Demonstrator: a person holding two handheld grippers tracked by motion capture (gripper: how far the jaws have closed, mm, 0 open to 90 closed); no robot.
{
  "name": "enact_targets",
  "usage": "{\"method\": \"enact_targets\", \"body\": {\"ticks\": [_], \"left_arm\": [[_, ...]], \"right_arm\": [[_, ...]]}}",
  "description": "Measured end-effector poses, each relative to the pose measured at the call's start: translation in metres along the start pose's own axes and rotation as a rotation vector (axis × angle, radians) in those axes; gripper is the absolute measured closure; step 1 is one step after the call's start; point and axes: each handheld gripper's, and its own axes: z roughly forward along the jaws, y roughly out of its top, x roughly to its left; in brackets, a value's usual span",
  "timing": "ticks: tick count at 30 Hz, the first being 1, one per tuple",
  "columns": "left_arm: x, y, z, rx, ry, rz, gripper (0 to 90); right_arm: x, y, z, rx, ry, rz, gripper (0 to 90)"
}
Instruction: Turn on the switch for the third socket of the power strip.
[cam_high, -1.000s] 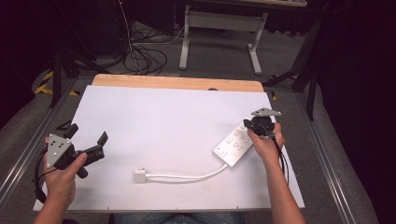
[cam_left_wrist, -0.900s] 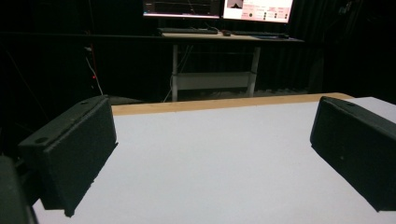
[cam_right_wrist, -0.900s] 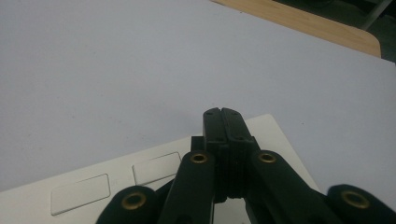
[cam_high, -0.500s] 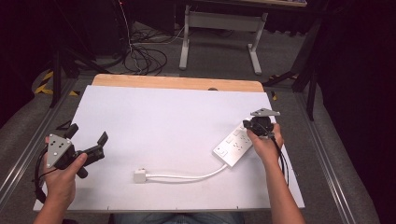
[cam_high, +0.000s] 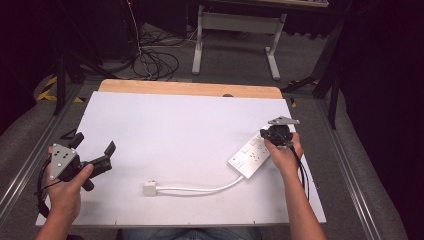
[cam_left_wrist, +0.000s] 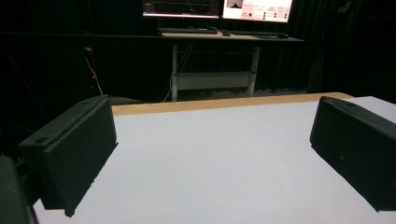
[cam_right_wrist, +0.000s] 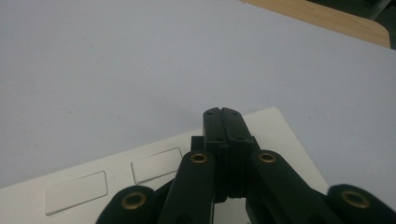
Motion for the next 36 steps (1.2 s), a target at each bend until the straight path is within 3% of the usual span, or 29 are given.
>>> {"method": "enact_targets", "body": {"ticks": [15, 36], "left_arm": [[0.0, 0.0, 0.0, 0.0, -0.002, 0.001, 1.1], [0.0, 0.0, -0.001, -0.001, 0.0, 0.0, 1.2]], "right_arm": [[0.0, -0.005, 0.01, 0.023, -0.011, -0.014, 90.0], [0.0, -0.011, 0.013, -0.01, -0.028, -0.015, 90.0]]}}
